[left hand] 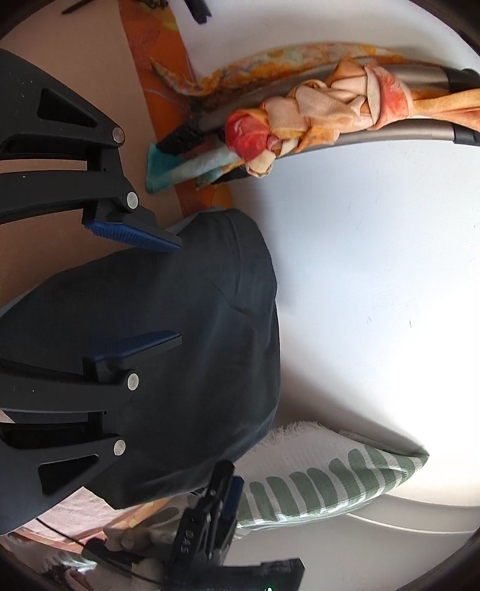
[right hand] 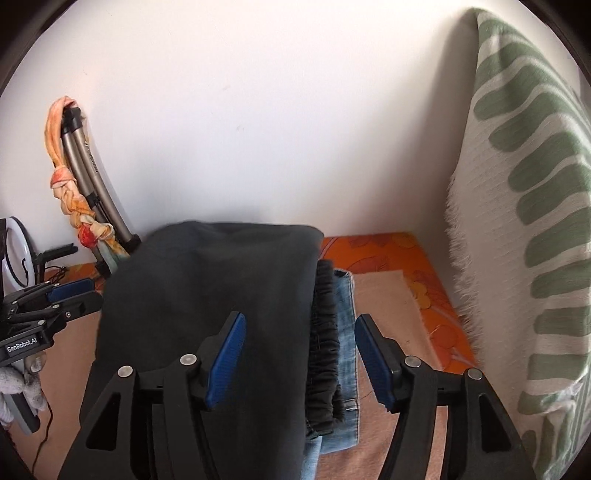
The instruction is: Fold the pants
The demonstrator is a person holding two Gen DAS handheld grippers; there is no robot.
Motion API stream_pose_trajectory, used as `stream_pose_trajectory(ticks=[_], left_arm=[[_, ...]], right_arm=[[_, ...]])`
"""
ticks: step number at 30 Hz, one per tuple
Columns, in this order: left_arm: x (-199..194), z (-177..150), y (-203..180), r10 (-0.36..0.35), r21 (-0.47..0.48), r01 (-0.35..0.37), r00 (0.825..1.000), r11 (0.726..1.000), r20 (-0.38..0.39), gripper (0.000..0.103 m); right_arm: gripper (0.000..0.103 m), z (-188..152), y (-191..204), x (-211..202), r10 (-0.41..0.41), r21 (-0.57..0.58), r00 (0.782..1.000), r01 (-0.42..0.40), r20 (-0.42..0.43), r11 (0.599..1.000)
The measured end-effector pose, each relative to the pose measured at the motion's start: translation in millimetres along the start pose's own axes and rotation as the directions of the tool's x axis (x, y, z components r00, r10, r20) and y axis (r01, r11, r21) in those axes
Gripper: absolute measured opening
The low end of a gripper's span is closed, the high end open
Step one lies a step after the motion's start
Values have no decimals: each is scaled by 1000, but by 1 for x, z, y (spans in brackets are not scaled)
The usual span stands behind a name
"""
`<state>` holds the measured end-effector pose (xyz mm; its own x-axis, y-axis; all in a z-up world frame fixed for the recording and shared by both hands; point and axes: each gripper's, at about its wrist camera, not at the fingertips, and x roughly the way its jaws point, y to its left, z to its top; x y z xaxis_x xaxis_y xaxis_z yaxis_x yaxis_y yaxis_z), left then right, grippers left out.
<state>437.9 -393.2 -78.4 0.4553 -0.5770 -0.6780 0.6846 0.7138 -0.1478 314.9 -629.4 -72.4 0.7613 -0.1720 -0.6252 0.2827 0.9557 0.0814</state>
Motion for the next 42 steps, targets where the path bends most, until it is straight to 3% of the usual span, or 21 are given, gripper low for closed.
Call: stream_pose_trajectory(ticks=[7,10,17,31,42], left_arm=[[-20,-11,-1,-18,-5,18,1000,1000,3,44],[-36,-17,-2,-27,-5,27,1000,1000,11,53],[-86,-29,-22,-53,33,51,997,998,52,63],[-204,-71,-80,-106,134,86,982,987,154,80],[-264,-112,-100,-129,145,100,970,984,207,82]], right_arm=[[64,-11,10,-26,20,-12,1000,-19,14,1000],[66,-18,12,-35,31,1,999,-31,16,1000],[75,-36,25,-72,24,-3,999,-23,36,1000],[95,-75,57,-184,33,-18,988,-30,150,999],[103,-121,92,-250,5,-60,979,8,205,998]])
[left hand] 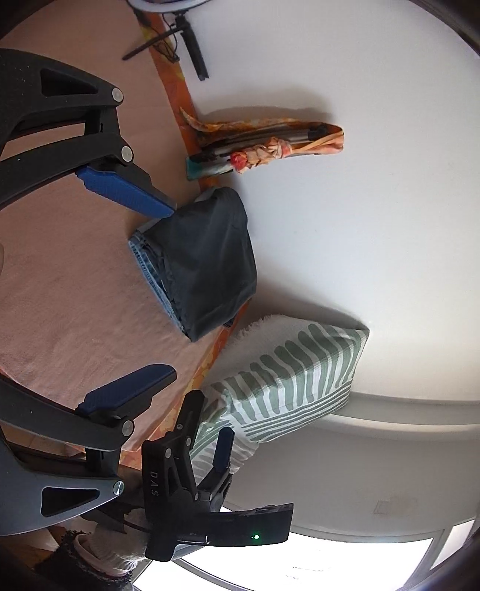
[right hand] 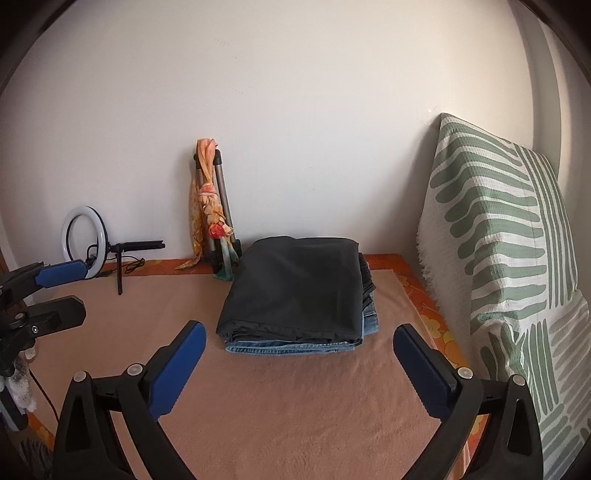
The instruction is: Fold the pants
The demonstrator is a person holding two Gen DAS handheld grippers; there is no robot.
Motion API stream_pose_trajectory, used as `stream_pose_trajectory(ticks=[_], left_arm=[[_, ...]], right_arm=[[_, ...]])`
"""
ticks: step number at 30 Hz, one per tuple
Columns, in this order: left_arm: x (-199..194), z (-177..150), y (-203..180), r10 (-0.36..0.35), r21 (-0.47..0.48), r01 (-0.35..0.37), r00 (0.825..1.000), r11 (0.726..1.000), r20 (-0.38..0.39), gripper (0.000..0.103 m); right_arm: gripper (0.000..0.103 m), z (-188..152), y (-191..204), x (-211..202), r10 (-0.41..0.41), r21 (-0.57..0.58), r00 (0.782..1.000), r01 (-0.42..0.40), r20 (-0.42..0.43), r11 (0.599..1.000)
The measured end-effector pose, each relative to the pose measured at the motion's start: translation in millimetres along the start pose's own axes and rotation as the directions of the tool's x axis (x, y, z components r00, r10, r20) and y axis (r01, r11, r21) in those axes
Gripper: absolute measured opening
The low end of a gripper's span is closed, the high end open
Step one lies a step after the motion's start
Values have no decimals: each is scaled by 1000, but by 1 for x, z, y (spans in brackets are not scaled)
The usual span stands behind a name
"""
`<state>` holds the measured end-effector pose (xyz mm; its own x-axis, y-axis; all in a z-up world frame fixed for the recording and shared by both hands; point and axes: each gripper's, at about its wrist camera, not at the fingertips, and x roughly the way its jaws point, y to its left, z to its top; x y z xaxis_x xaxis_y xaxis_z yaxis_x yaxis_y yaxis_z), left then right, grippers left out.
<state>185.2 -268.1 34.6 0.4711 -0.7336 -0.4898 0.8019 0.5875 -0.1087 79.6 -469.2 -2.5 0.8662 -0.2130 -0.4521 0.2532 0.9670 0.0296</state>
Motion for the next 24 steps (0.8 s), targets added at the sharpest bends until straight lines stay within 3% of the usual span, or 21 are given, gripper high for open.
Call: stream_pose_trajectory(ticks=[6,13,17,22,24], left_arm=[[-23,-23,-7,26,-9,-26,1000,1000,8,82],[-42,-51,-8,101,-53,-101,995,993,-8,83],[-52,-64,-13,108,-66,-108,994,992,-8,83],[-62,-77,-15,108,-110,-107,994,988,-2,86],[-64,-81,-15,116,-123,-116,993,986,-8,92]], right_arm=[[103,-19,19,-24,-55,-16,998,55,7,998],[103,-40,35,-43,-78,9,997,78,-4,997],[103,-50,42,-52,-80,35,997,81,-4,996],[103,-59,49,-63,-84,62,996,83,10,995],[103,-60,53,-68,-91,59,996,89,22,994]])
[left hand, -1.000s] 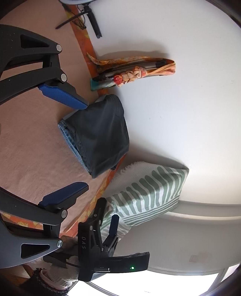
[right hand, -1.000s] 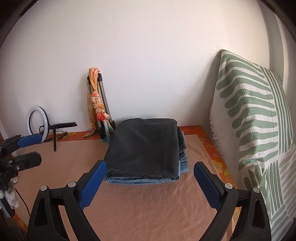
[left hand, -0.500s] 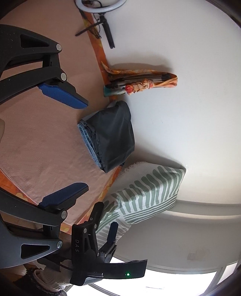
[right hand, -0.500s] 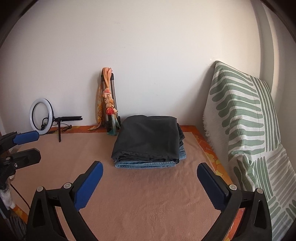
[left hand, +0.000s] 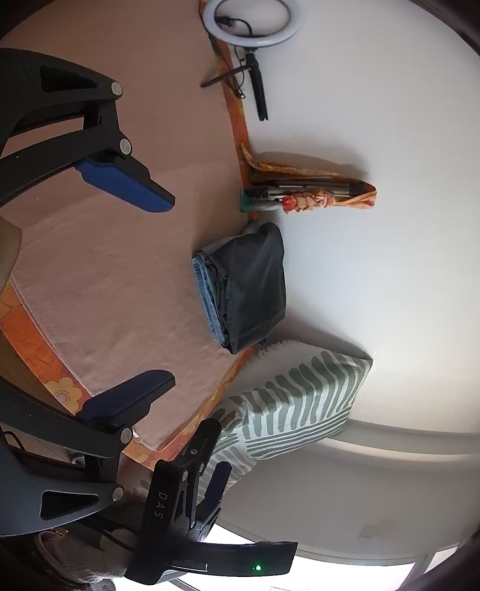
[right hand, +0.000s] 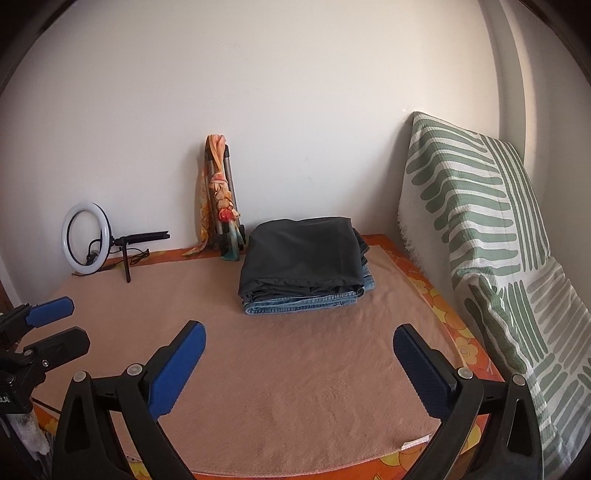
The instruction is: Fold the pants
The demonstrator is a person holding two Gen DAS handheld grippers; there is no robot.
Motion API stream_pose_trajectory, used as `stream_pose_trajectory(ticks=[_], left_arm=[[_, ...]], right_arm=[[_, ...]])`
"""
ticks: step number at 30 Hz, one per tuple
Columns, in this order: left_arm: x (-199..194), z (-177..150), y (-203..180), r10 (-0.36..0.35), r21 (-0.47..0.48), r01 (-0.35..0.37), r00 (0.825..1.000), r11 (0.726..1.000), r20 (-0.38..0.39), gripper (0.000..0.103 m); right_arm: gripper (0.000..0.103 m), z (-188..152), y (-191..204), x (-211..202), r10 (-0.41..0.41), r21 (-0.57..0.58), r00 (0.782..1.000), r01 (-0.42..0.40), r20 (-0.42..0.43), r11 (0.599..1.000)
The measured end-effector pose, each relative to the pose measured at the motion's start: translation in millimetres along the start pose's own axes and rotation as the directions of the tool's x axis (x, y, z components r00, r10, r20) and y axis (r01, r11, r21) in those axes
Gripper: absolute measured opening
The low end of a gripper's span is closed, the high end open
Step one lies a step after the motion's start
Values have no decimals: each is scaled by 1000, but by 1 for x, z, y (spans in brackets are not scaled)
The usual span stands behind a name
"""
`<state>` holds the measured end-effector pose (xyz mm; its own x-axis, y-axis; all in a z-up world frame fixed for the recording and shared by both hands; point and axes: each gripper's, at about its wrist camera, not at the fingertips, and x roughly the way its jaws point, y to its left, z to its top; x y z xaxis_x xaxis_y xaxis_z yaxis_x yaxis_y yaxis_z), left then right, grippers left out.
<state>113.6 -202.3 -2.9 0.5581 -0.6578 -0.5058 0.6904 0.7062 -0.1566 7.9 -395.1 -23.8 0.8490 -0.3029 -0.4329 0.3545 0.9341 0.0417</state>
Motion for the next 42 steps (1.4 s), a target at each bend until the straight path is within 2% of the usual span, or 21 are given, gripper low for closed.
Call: stream_pose_trajectory(ticks=[5,10,17,42], left_arm=[[-2,-6,3,35,-18,-35,999,999,-5,99],[-4,-10,4,55,-25,-55,998,998,-6,102],[-1,-13,4,76,-14,-77,997,997,-31,102],[-11,-12,-2,73,12,-73,997,997,-3,102]], right_arm=[[103,-3,5,-4,-14,-4,1000,14,10,1000],[103,-7,6,-2,-3,17,1000,3,0,1000],[103,-9,6,-3,-17,13,1000,17,0,1000],[103,-9,8,-2,-11,12,1000,11,-8,1000]])
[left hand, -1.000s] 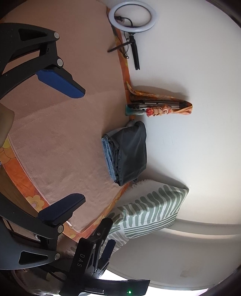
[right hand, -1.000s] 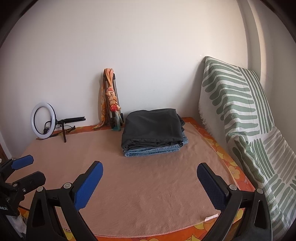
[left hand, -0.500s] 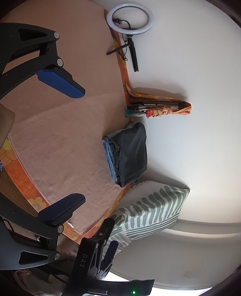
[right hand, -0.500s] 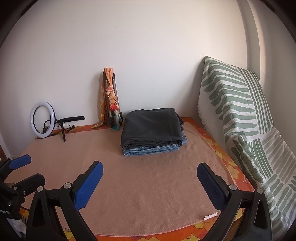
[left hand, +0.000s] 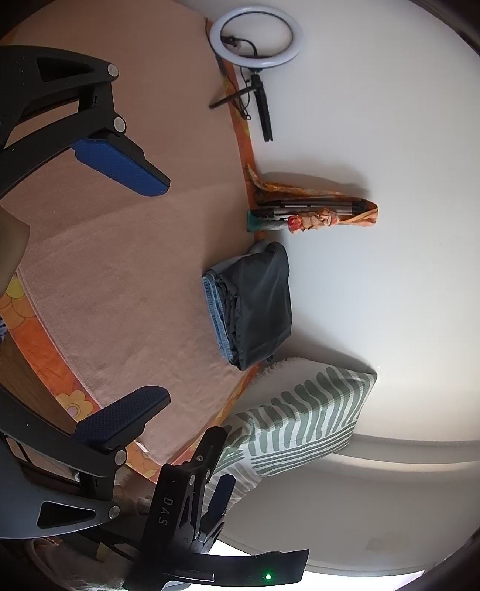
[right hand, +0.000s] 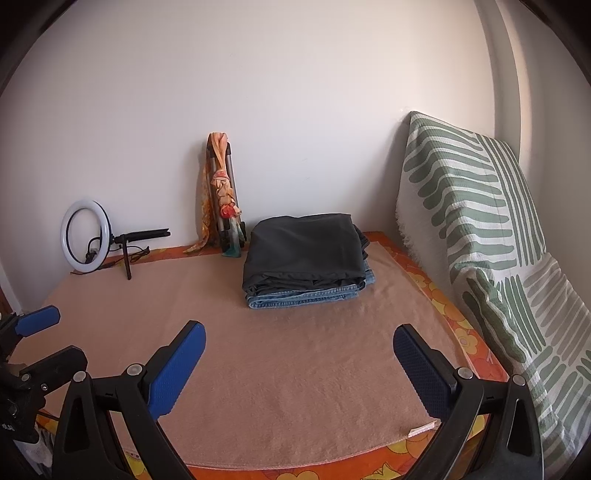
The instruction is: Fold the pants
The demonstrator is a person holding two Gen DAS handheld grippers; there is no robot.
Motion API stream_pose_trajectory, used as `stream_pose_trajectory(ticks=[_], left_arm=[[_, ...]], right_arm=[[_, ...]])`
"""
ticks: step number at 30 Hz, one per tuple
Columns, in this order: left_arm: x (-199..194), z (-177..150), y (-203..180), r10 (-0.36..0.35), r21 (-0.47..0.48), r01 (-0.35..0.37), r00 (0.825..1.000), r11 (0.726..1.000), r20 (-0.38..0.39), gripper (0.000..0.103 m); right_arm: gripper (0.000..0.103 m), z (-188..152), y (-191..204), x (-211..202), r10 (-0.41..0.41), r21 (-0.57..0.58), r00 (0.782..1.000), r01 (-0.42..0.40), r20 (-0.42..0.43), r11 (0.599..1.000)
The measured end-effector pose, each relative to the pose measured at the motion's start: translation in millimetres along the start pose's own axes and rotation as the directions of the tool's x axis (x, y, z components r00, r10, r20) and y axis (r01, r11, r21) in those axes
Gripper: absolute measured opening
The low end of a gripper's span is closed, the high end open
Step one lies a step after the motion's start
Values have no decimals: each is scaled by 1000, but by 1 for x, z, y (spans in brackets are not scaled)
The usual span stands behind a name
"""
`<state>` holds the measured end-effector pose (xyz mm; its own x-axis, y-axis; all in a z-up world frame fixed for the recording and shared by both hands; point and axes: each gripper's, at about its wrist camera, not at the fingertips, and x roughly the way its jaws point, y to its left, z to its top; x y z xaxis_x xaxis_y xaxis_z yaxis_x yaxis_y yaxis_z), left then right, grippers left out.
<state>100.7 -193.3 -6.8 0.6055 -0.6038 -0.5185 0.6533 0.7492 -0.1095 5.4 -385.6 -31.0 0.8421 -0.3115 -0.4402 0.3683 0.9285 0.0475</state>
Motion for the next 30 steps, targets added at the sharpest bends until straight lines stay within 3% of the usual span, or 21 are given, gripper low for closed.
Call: stream_pose_trajectory(ticks=[30], left_arm=[[-10,3,2,-14,-4,15,1000,1000,28,102]], right_arm=[[103,2,2,-1,11,-9,1000,-11,2,1000]])
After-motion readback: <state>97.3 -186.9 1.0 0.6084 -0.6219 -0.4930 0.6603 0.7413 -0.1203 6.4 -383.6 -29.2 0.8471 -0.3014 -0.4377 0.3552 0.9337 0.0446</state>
